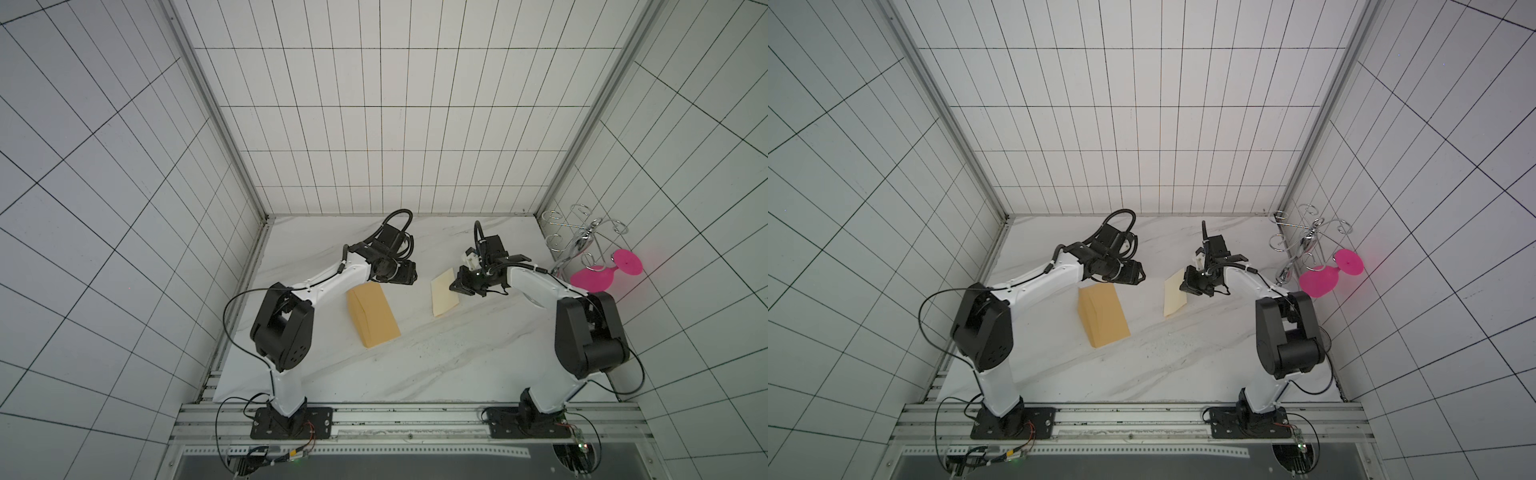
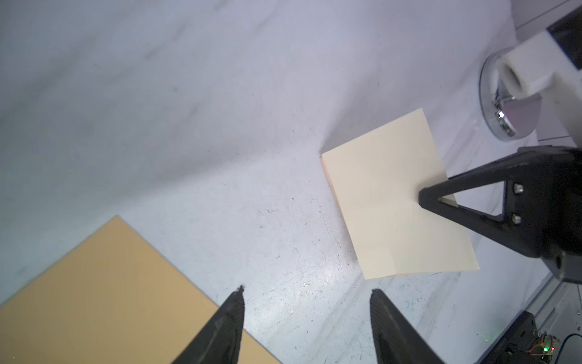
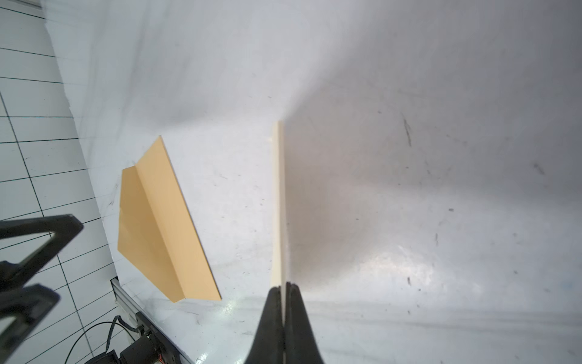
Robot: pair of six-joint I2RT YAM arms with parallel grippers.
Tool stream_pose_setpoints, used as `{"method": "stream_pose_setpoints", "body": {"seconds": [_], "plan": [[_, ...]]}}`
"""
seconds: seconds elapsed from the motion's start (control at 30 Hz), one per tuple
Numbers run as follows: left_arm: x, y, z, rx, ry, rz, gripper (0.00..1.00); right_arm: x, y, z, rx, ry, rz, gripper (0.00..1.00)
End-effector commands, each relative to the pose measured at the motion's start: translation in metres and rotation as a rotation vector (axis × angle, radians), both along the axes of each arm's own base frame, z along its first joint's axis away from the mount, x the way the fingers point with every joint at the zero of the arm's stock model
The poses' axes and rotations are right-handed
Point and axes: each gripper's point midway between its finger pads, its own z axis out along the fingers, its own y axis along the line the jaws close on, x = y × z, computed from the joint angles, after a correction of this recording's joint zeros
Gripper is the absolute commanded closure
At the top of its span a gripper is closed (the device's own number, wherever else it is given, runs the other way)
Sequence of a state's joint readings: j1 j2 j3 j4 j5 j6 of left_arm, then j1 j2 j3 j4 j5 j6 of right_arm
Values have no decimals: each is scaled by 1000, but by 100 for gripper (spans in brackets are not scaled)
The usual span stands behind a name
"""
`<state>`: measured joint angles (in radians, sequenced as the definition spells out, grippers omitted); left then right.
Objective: Fold the letter paper in half and place it into the envelope
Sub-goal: Pick up the letter paper from the center of the board, then pick up the envelope from the center of the board.
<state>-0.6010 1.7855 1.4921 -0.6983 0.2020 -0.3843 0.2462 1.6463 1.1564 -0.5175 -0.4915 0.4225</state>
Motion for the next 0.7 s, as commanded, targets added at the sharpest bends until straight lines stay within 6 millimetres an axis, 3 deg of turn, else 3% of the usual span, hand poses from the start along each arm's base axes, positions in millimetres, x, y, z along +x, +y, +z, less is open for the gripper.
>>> {"method": "stream_pose_setpoints", "body": {"seconds": [0.0,0.1,0.17,0.23,0.4,0.67], "plan": [[-1,39,28,52,-63,109,36,-5,-6,49,-182,-146,54,100],[-11,67,49,78,-108,191,34,-7,-7,78,-153,-236,19,100],[-22,86,51,93,-110,253,33,-8,-1,89,-61,-293,15,100],[-35,106,42,96,-86,334,33,-8,-2,90,-63,-297,-15,100],[-77,150,8,74,34,577,32,-14,18,90,-49,-259,105,100],[-109,162,-35,-4,129,691,30,-9,19,94,-53,-305,111,100]]}}
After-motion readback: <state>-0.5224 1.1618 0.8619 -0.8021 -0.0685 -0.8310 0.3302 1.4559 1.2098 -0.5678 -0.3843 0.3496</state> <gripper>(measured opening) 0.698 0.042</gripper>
